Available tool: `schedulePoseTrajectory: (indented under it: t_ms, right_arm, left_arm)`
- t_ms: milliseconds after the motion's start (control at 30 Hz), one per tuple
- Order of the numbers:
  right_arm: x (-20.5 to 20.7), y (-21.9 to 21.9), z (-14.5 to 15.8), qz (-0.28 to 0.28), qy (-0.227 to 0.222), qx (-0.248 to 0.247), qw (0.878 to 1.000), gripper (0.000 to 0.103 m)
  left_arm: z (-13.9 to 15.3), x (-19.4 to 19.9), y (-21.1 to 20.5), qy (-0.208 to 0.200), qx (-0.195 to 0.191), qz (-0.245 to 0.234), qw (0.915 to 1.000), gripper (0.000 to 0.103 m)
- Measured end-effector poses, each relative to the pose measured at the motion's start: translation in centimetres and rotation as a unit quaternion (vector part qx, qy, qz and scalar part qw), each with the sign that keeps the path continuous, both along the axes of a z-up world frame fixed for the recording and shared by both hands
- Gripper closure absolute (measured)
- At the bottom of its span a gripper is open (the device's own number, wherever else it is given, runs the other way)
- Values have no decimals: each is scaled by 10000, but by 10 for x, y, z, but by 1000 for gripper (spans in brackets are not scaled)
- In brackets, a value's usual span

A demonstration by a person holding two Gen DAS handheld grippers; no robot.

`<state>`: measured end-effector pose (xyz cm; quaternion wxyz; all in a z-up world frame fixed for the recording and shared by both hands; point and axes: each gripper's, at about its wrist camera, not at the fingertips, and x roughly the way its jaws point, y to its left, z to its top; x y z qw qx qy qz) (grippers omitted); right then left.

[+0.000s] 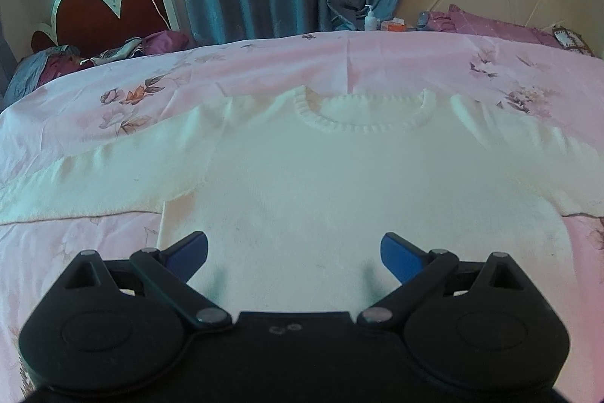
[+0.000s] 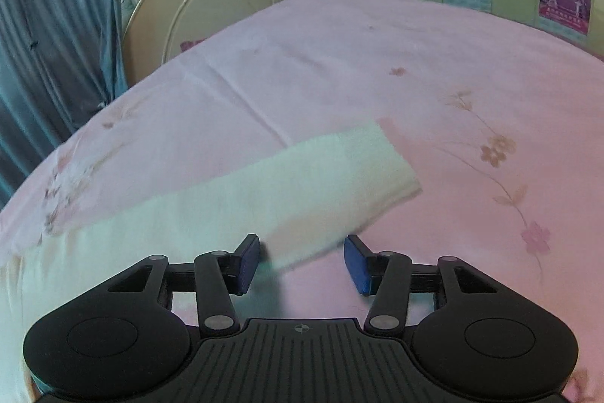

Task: Fold small clothes
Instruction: 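Move the right tool to the sleeve cuff and close on it, then fold the held sleeve across the sweater body with the right tool, then release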

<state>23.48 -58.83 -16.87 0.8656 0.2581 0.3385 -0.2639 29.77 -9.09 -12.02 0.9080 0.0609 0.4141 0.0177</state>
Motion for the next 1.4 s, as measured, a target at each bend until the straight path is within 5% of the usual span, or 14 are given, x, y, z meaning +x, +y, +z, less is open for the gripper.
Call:
schedulePoseTrajectory:
  t_ms: [33, 133, 400, 733, 1200, 1267, 1333, 1400]
  right_arm:
    - [3, -2, -1, -31, 9, 27, 10000, 82]
    - [6, -4, -1, -60, -97, 27, 9999, 96]
    - [15, 22, 26, 421, -514, -326, 9973, 97]
    - [63, 160, 72, 2085, -1174, -130, 9709, 97]
    - [91, 389, 24, 3986, -628, 468, 9138, 96]
    - [92, 401, 18, 4113, -487, 396, 9093, 91]
    - [87, 403, 18, 4187, -494, 531, 9052, 41]
    - [78, 396, 25, 4146, -695, 386, 9065, 32]
  left_arm:
    - [-1, 1, 1, 16, 8, 7, 10000, 5]
    - [-2, 4, 4, 62, -41, -9, 10000, 5]
    - [-1, 7, 13, 143, -146, -48, 9998, 7]
    - [12, 9, 50, 31, -278, 154, 9995, 7]
    - [9, 21, 133, -24, -643, 337, 9974, 7]
    - [8, 24, 134, 3, -801, 248, 9965, 7]
    - [7, 27, 131, 28, -956, 123, 9953, 6]
    - [5, 27, 123, 54, -1108, -65, 9938, 6]
